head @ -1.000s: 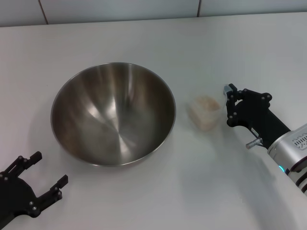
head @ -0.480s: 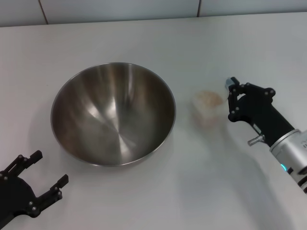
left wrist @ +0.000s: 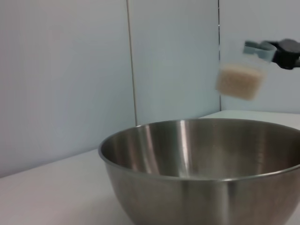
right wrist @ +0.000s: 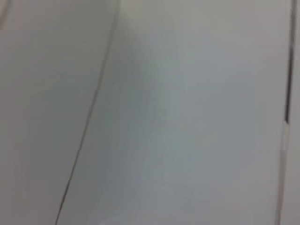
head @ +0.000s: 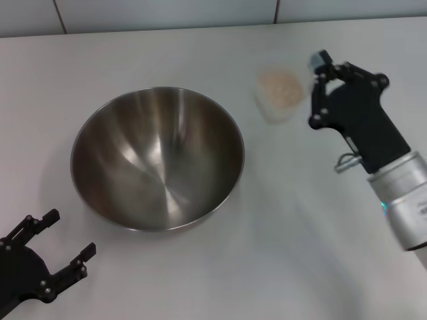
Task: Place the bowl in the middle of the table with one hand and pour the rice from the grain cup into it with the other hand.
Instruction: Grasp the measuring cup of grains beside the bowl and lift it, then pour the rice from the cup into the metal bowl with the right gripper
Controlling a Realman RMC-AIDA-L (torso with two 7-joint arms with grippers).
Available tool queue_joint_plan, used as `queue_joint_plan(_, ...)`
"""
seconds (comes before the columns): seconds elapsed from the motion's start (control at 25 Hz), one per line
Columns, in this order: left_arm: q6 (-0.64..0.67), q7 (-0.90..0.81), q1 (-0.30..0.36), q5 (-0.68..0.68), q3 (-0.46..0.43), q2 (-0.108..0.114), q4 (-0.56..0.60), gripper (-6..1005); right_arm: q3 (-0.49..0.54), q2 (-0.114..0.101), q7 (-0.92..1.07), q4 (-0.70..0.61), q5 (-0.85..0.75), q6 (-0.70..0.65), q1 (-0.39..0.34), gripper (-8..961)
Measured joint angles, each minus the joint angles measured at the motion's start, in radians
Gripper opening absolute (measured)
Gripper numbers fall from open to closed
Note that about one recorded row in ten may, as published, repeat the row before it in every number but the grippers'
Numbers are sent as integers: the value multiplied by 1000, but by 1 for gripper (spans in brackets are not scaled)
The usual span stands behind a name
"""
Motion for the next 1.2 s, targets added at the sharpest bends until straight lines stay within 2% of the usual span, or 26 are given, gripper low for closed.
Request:
queue_joint_plan(0.08, 4, 0, 0, 0, 0, 0, 0, 835, -8, 0, -51, 16, -1, 0, 6, 15)
queue_joint_plan(0.16, 6, 0, -2, 0, -1, 0, 0, 835, -31, 0, -184, 46, -3, 0, 19, 15)
queue_joint_plan(0.2, 8, 0, -4, 0, -1, 0, 0, 835, -54, 0, -327, 75, -1, 10, 35, 15)
queue_joint_plan(0.24, 8, 0, -4, 0, -1, 0, 0, 835, -54, 0, -327, 75, -1, 10, 35, 15)
queue_joint_plan(0.36, 9, -1, -5, 0, -5, 1, 0, 835, -96, 1, -521, 98, 0, 27, 56, 15)
queue_joint_plan(0.4, 10, -1, -5, 0, -5, 1, 0, 835, -135, 1, -652, 102, 0, 33, 66, 15)
queue_joint_plan(0.44, 10, -1, -5, 0, -6, 0, 0, 835, -135, 1, -652, 102, 0, 33, 66, 15)
queue_joint_plan(0.56, 11, 0, -7, 0, -5, -1, 0, 835, -180, 1, -886, 103, -2, 51, 76, 15)
queue_joint_plan(0.6, 11, 0, -8, 0, -5, -2, 0, 835, -195, 1, -1021, 107, -3, 63, 79, 15)
queue_joint_plan(0.64, 11, 2, -8, 0, -5, -3, 0, 835, -195, 1, -1021, 107, -3, 63, 79, 15)
queue_joint_plan(0.68, 11, 2, -8, 0, -5, -3, 0, 835, -204, 1, -1154, 113, -4, 70, 79, 15)
queue_joint_plan(0.72, 11, 2, -8, 0, -5, -3, 0, 835, -204, 1, -1154, 113, -4, 70, 79, 14)
queue_joint_plan(0.8, 11, 6, -9, 0, -4, -3, 0, 834, -221, 1, -1301, 117, -11, 70, 85, 14)
queue_joint_plan(1.04, 11, 6, -10, 0, -1, -4, 0, 831, -231, 1, -1525, 115, -49, 95, 96, 21)
queue_joint_plan(1.08, 11, 5, -10, 0, -1, -5, 0, 830, -232, 1, -1643, 119, -56, 120, 98, 22)
queue_joint_plan(1.12, 11, 5, -11, 0, 0, -5, 0, 830, -232, 1, -1643, 119, -56, 120, 98, 24)
queue_joint_plan(1.2, 11, 4, -11, 0, 0, -5, 0, 829, -232, 1, -1809, 130, -56, 161, 102, 26)
